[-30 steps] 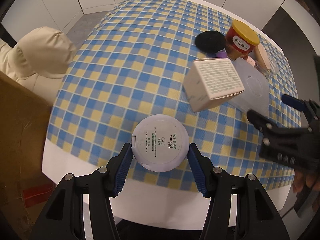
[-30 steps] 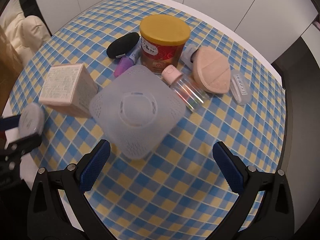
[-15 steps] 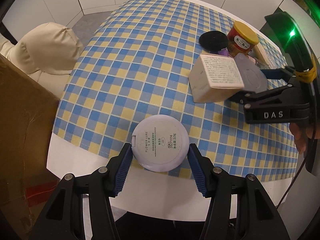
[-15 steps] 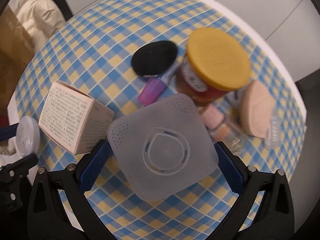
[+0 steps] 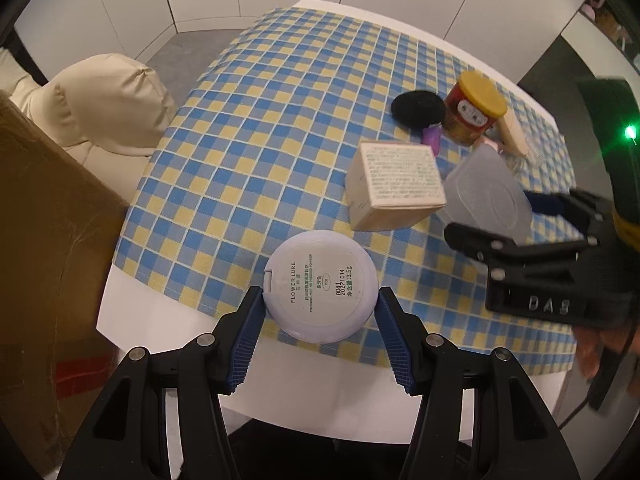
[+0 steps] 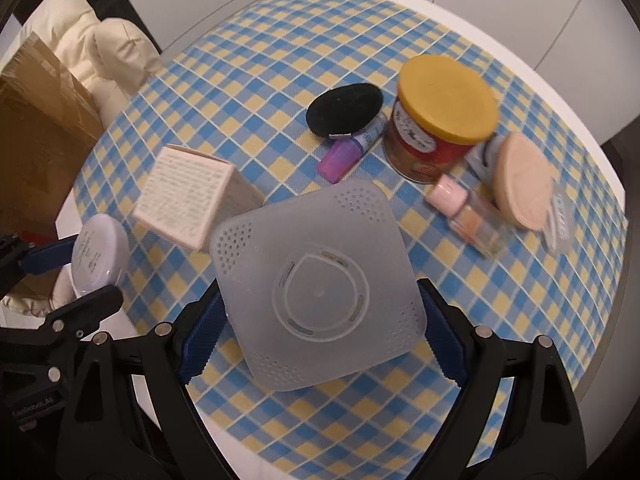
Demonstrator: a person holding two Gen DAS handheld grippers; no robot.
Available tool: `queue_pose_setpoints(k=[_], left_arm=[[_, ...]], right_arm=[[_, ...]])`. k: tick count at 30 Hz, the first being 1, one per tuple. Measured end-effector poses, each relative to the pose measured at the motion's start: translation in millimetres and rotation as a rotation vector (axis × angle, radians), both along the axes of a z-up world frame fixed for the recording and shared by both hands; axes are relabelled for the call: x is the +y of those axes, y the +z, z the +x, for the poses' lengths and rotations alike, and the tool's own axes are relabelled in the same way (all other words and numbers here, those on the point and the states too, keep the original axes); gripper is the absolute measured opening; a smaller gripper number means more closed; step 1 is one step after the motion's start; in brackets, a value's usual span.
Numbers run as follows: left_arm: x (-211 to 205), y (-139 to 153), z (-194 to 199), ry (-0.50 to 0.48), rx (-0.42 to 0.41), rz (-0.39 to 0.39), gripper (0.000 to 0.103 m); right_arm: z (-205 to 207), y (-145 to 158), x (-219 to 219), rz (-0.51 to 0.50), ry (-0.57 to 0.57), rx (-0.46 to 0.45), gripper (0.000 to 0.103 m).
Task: Organize objects
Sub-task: 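Grasp the white round compact with the left tool while the right tool grasps the clear square container, then lift the white compact with the left tool while the right tool carries the clear container toward the cardboard box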
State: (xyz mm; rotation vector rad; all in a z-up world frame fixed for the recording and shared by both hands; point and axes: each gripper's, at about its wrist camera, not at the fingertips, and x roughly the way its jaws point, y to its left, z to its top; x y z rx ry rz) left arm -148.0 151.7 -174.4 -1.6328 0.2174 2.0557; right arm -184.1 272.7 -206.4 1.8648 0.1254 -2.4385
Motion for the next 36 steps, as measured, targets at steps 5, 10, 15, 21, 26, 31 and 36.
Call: queue_pose_setpoints(k=[5,10,15,21,26,31,36], left_arm=[[6.0,21.1,4.0,0.060,0.036,0.037,0.056],[3.1,51.2,11.6,0.075,0.063,0.102,0.056],[1.1,77.6,23.0,0.071,0.107,0.108,0.056],[-7.9,110.6,41.3,0.088,0.167,0.120,0.056],[-14.8,139.4,60.2,0.089,0.229,0.148,0.056],[-20.9,161.8,78.8,0.098,0.258,0.177,0.056],[-22.9,173.1,95.0,0.093,0.278,0.207,0.056]], right_arm=[[20.4,27.5,4.5,-0.016,-0.017,0.034,0.091],[29.6,48.9,30.5,-0.017,-0.065,0.054,0.091],[41.3,69.2,40.6,-0.062,-0.074,0.102,0.091],[68.9,108.1,36.8,-0.054,-0.061,0.156,0.091],[93.5,147.3,44.2,-0.028,-0.076,0.206,0.091],[119.0,176.6,48.4,-0.020,-0.041,0.245,0.091],[138.2,190.3,50.8,-0.019,-0.022,0.285,0.091]])
